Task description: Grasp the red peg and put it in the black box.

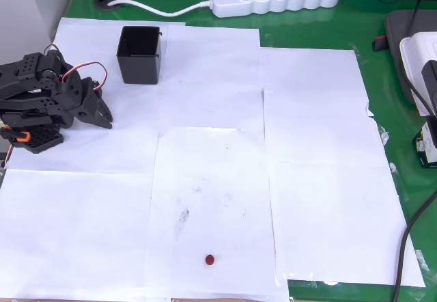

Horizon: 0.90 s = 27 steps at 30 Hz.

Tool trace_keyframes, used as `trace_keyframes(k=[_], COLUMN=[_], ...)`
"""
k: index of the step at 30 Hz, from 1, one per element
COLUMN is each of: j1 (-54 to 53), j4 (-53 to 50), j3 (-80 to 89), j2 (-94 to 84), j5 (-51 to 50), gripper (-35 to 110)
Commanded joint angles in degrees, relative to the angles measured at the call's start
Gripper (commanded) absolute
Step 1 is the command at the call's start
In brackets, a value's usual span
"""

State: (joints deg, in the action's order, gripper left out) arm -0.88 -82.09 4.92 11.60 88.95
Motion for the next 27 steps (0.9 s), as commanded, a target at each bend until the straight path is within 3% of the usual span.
trace_keyframes(k=[1,18,27], j1=[-1.1,-1.4,-2.6], j4=[-4.0,-4.0,-2.4], j3=[1.1,1.2,14.3], j2=[0.4,0.4,-1.6], j5=[0.6,1.8,2.0], gripper=[0,0,0])
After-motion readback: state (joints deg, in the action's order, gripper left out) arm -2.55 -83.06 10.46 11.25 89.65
